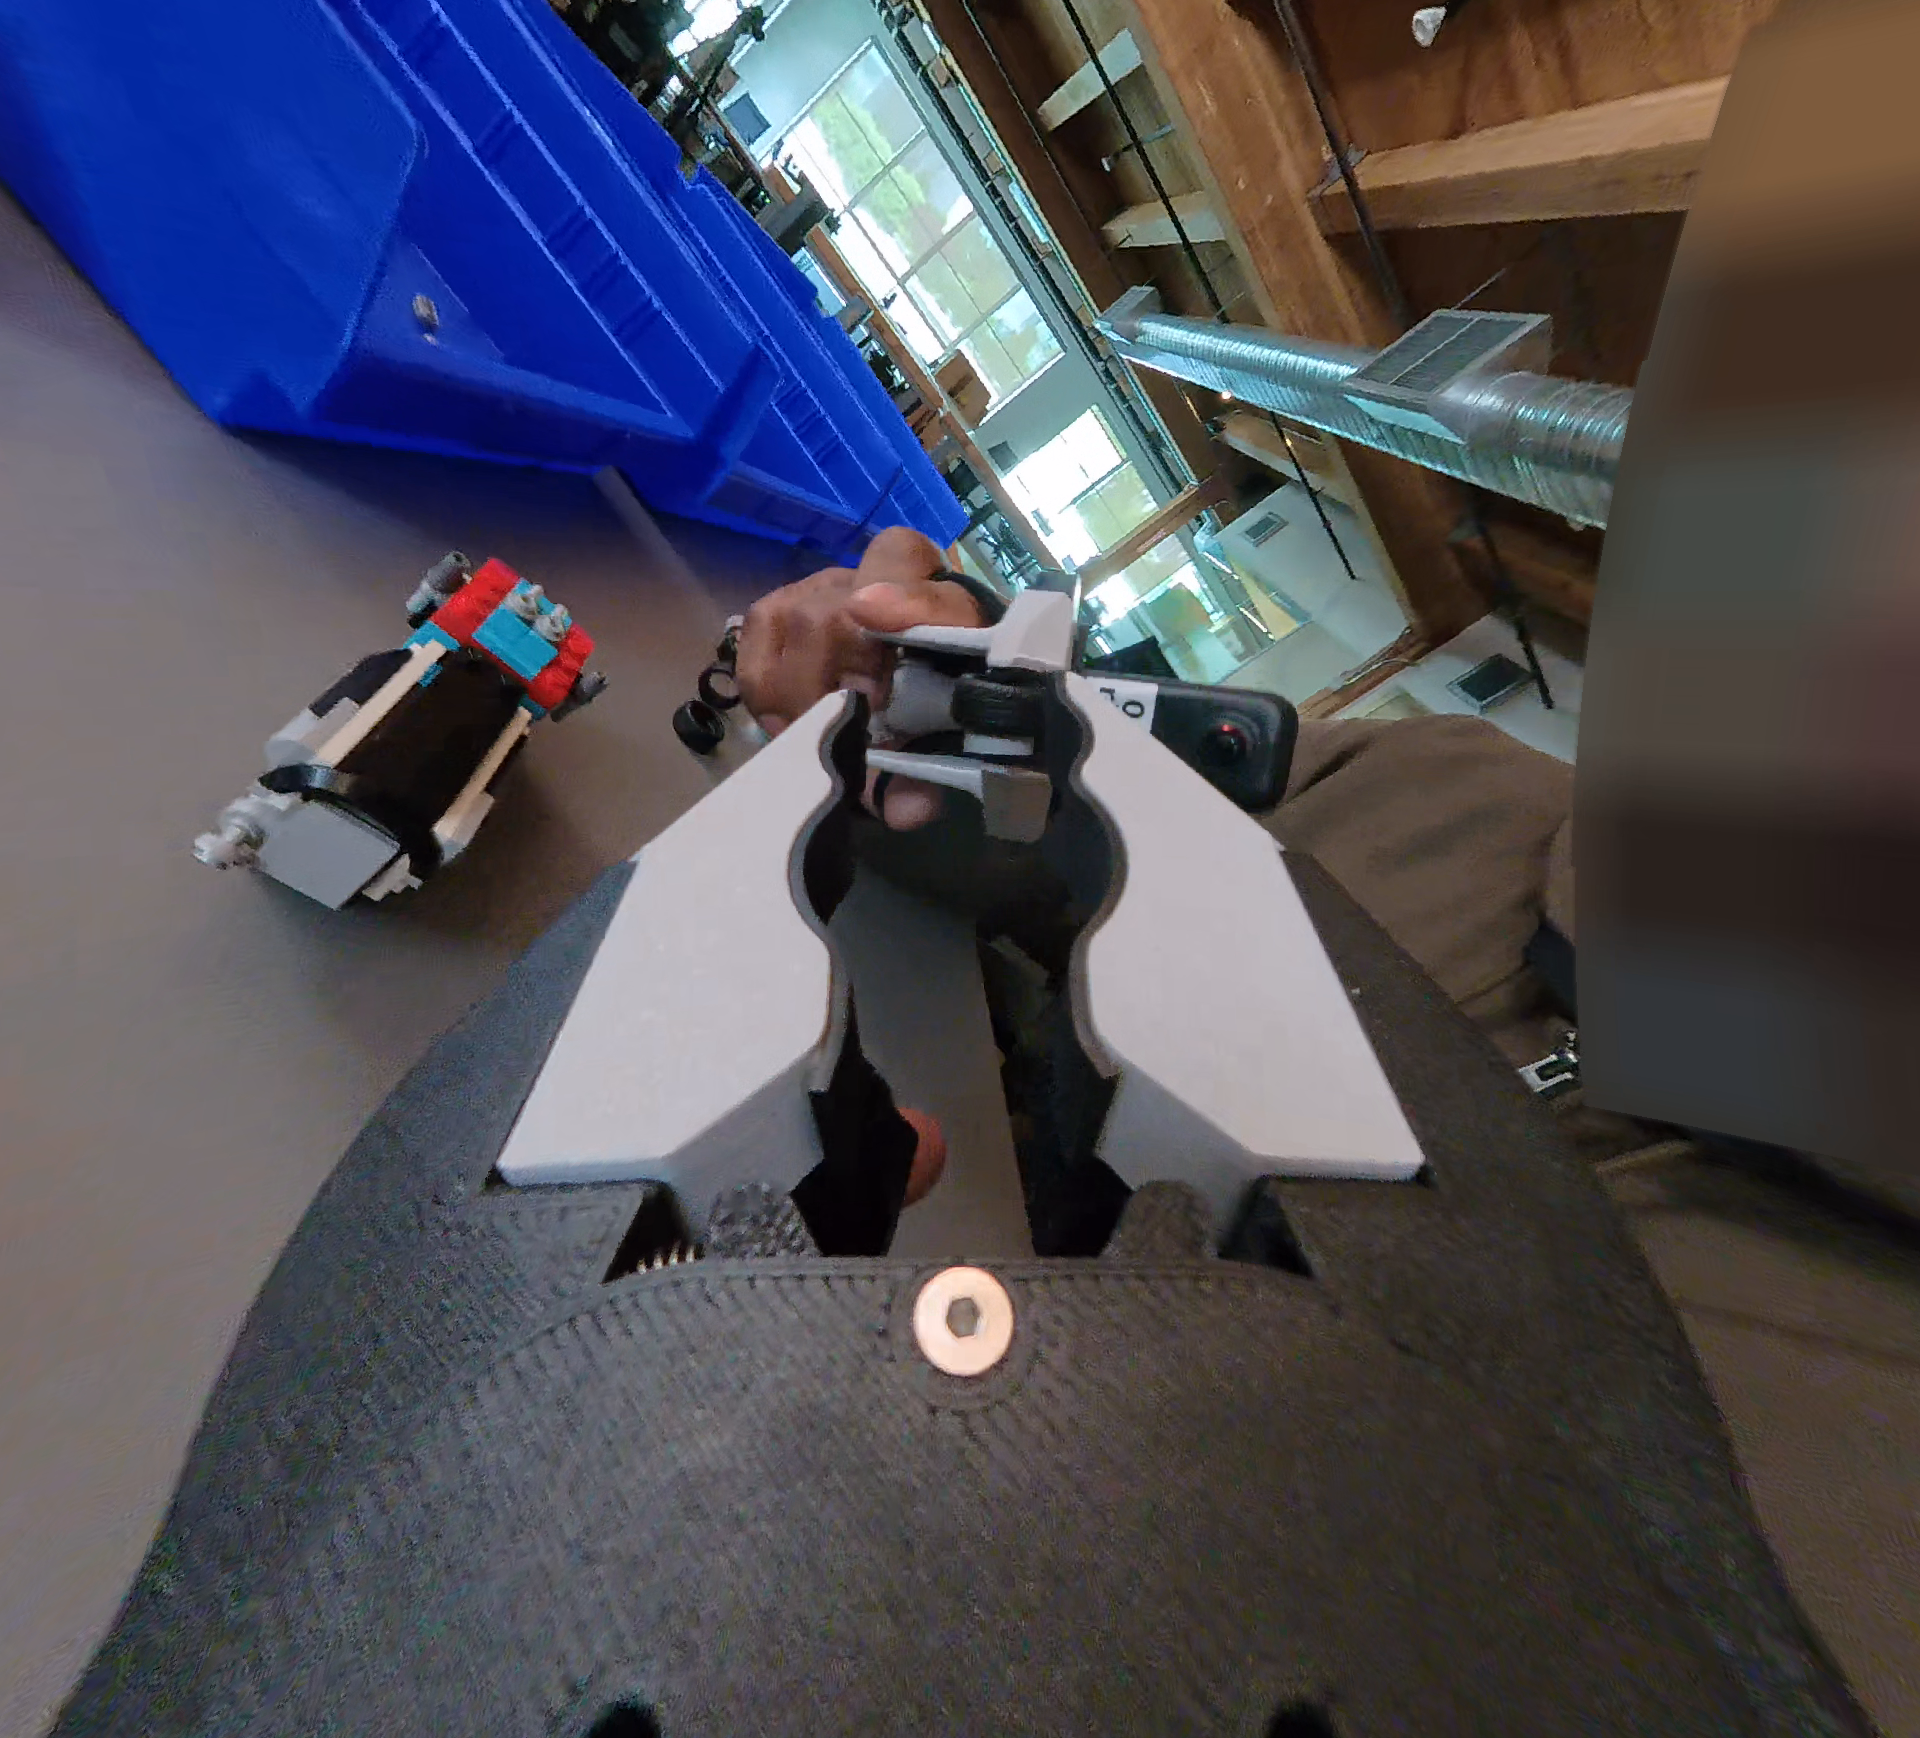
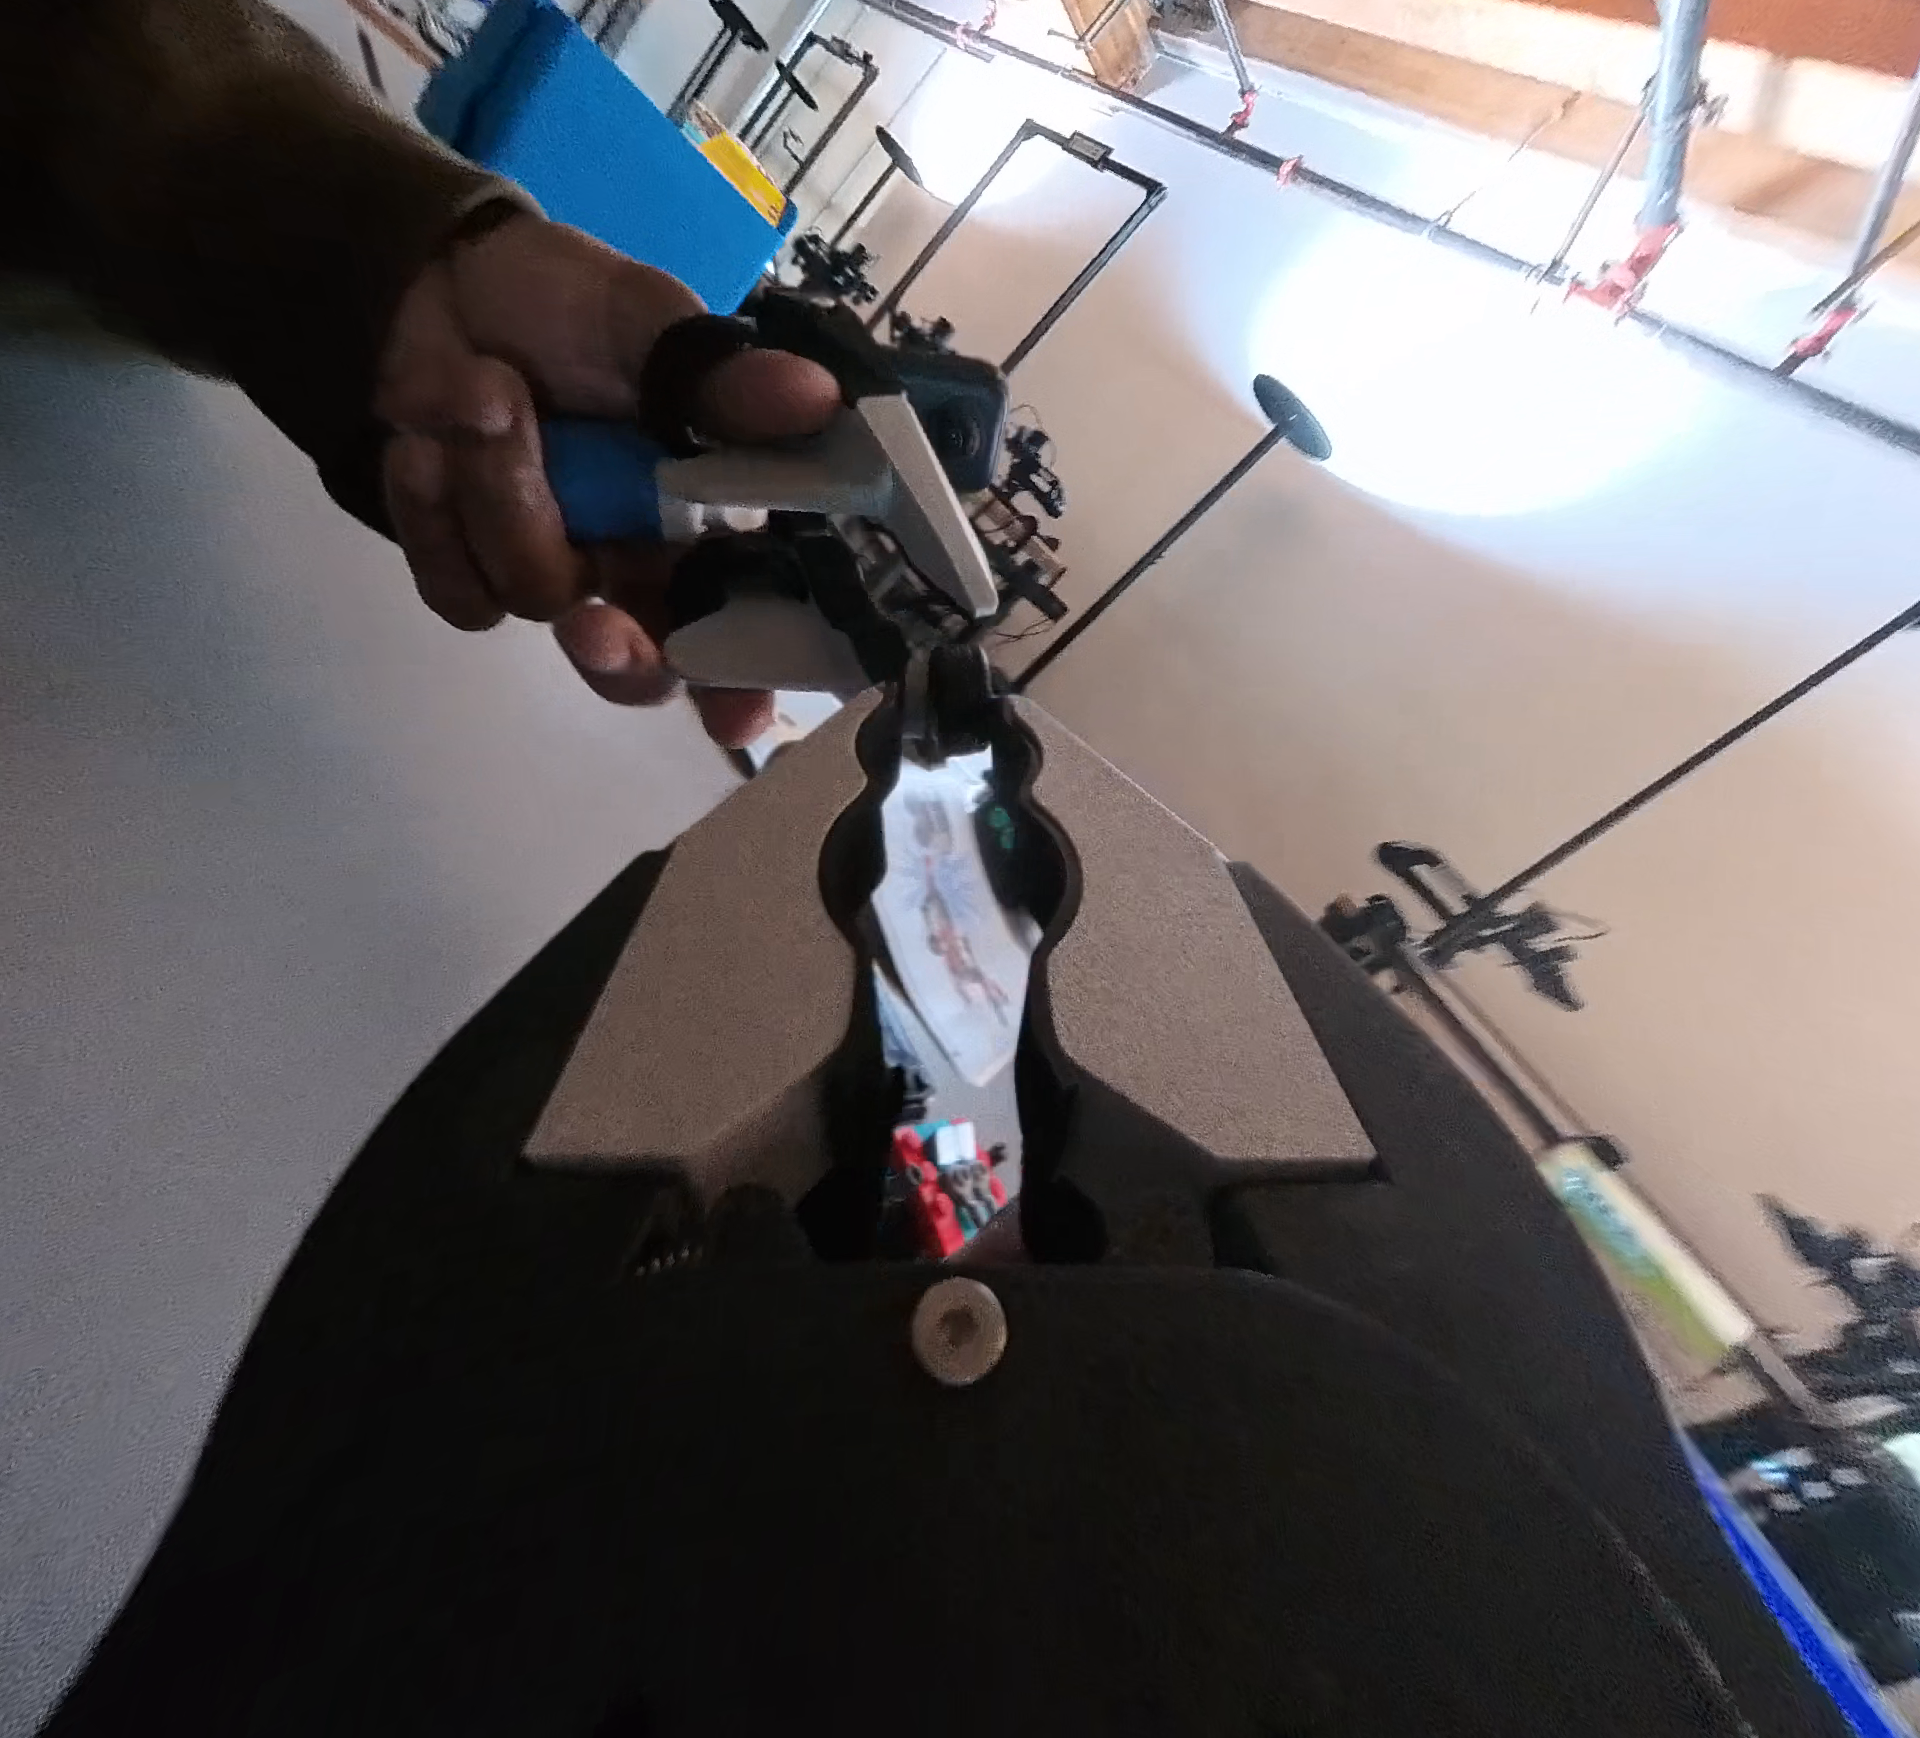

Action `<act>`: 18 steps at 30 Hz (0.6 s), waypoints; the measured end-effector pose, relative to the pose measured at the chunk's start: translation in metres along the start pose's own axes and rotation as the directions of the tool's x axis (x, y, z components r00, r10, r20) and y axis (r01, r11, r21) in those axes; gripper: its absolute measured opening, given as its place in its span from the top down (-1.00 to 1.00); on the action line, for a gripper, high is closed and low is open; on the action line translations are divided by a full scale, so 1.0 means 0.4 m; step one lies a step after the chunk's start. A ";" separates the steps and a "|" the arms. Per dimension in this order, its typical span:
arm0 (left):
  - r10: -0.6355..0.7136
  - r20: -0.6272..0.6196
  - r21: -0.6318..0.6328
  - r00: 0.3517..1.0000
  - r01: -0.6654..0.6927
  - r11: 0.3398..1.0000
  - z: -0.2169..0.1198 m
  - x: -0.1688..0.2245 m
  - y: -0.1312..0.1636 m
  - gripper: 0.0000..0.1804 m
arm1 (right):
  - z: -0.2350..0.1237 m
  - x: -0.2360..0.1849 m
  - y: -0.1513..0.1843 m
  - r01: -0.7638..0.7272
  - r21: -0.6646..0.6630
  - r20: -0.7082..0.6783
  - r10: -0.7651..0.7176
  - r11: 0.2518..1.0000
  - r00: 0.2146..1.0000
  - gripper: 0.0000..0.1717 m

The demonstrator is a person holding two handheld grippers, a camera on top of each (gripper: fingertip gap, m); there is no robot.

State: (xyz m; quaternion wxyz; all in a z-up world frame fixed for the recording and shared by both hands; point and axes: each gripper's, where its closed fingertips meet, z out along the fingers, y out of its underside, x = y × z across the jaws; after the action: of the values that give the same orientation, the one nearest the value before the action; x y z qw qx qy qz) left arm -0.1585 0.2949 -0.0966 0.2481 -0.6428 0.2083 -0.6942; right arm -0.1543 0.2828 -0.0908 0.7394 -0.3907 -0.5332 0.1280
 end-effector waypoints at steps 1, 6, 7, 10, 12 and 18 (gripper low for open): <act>-0.012 -0.003 -0.001 1.000 0.012 1.000 0.001 0.000 0.003 0.60 | -0.001 -0.002 -0.002 0.046 -0.004 -0.009 -0.046 0.999 0.999 0.80; -0.058 -0.014 -0.018 0.998 0.058 0.998 0.012 0.003 0.016 0.59 | -0.003 0.001 0.006 0.224 -0.038 -0.038 -0.225 0.974 0.974 0.80; -0.069 -0.019 -0.017 0.997 0.069 0.997 0.015 0.003 0.018 0.59 | -0.004 0.002 0.008 0.252 -0.043 -0.041 -0.254 0.967 0.966 0.80; -0.104 -0.034 -0.019 0.994 0.104 0.994 0.023 0.001 0.024 0.57 | -0.006 0.002 0.011 0.325 -0.054 -0.045 -0.328 0.944 0.944 0.80; -0.124 -0.037 -0.024 0.992 0.123 0.992 0.030 -0.003 0.031 0.56 | -0.007 0.000 0.014 0.360 -0.062 -0.045 -0.363 0.931 0.931 0.80; -0.161 -0.065 -0.025 0.985 0.160 0.987 0.039 -0.001 0.037 0.60 | -0.007 -0.012 0.016 0.468 -0.082 -0.037 -0.472 0.880 0.881 0.80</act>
State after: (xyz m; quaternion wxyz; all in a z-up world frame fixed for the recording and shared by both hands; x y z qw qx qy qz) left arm -0.1418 0.2839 -0.1046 0.1779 -0.6362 0.1710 -0.7310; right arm -0.1523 0.2829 -0.0993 0.7487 -0.2790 -0.5953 -0.0848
